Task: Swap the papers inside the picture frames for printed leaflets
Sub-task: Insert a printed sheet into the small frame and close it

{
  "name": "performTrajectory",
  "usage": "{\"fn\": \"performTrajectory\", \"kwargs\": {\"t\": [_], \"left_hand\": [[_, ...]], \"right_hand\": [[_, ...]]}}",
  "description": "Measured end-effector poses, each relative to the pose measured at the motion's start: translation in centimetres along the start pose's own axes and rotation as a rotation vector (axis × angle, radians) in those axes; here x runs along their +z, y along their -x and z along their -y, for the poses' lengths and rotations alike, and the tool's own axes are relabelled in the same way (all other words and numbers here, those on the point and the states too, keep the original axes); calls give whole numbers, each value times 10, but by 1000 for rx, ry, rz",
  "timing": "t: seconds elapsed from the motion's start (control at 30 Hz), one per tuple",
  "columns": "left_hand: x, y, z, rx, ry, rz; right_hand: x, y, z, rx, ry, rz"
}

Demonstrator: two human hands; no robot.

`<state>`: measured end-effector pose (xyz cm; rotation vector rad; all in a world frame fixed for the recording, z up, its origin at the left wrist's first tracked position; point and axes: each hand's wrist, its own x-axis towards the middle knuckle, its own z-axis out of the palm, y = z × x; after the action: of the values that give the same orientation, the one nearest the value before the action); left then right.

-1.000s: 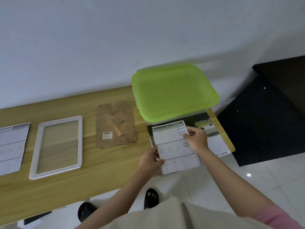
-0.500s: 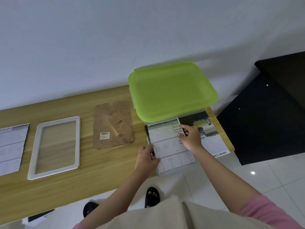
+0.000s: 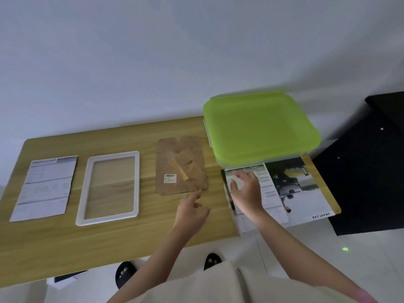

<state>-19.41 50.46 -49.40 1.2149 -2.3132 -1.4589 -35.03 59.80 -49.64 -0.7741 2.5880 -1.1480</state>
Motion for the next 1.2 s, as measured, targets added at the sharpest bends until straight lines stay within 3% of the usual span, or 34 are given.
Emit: {"fn": "performTrajectory", "kwargs": {"t": [0.17,0.47,0.6,0.83,1.03,1.2], "left_hand": [[-86,7,44,-73,64,-140],[-268,16,147,-254,69,-426],[-326,12,190,-340,14,-494],[-373,7,229,-475,-100,-390],[-380,-12,238,-490,-161,-387],[-387,-26,247,-494,-81,-426]], "right_hand": [[67,16,72,-72,-51,52],[205,45,223,-160,-177,316],[264,50,277,-85,-185,412],[322,62,328,134,-27,702],[338,57,337,155,-24,688],[343,53,337,206,-107,579]]}}
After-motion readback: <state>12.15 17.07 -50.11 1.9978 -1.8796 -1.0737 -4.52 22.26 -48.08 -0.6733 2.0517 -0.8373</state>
